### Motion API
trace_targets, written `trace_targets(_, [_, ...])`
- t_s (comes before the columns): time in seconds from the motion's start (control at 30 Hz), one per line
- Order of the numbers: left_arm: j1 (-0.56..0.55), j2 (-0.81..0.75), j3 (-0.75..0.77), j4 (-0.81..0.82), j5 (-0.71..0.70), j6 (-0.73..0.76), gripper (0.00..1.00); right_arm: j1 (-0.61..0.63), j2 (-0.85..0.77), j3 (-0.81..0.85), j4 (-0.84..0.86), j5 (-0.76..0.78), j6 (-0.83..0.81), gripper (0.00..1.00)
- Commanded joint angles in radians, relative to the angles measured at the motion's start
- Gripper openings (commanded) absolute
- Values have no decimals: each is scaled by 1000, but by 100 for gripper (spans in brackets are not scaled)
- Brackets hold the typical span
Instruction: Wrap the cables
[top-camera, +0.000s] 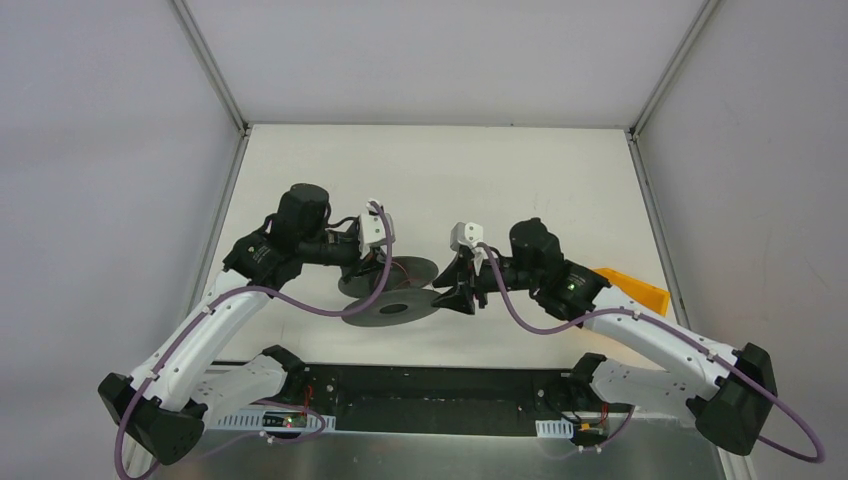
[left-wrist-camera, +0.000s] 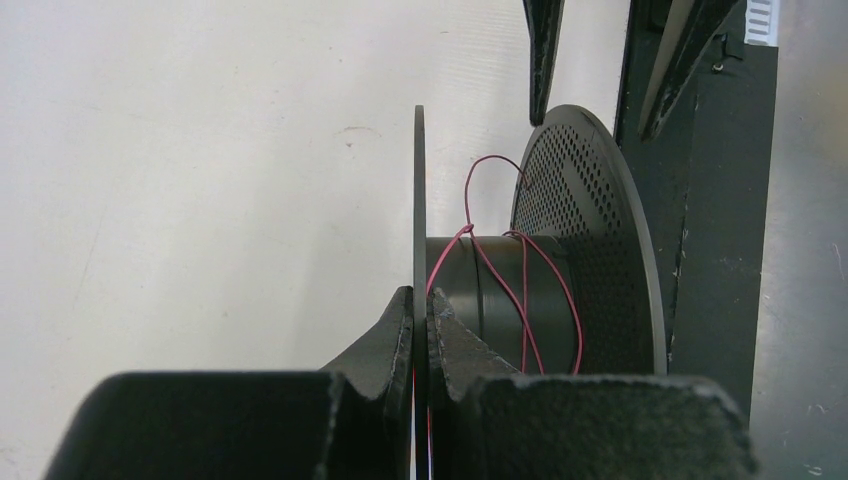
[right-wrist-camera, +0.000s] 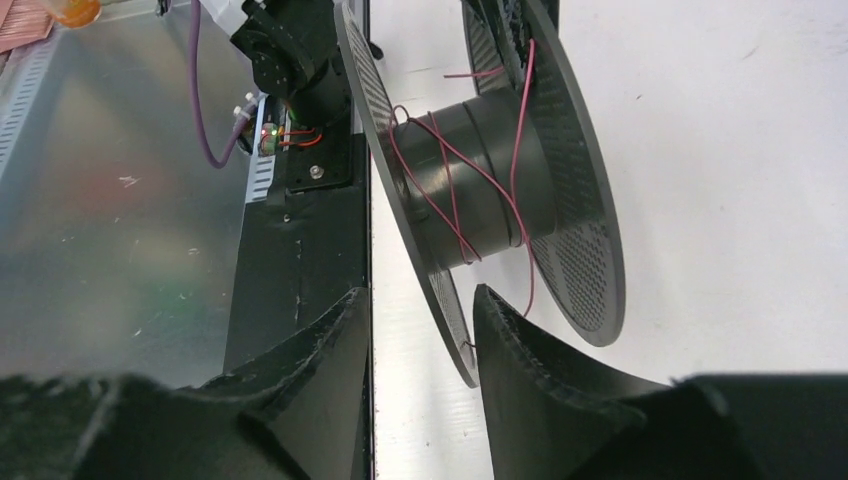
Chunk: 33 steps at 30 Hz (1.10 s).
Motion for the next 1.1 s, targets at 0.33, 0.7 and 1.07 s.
trace_targets(0.33, [-5, 11, -16, 101, 54, -20, 0, 4, 145, 74, 93, -96, 73, 29])
trace_targets(0.7, [-3, -21, -50, 104, -12, -44, 0, -14, 98, 47, 90, -9, 4, 0])
trace_targets(1.07, [-4, -42, -89, 102, -26, -60, 10, -36, 82, 48, 51, -25, -40, 0])
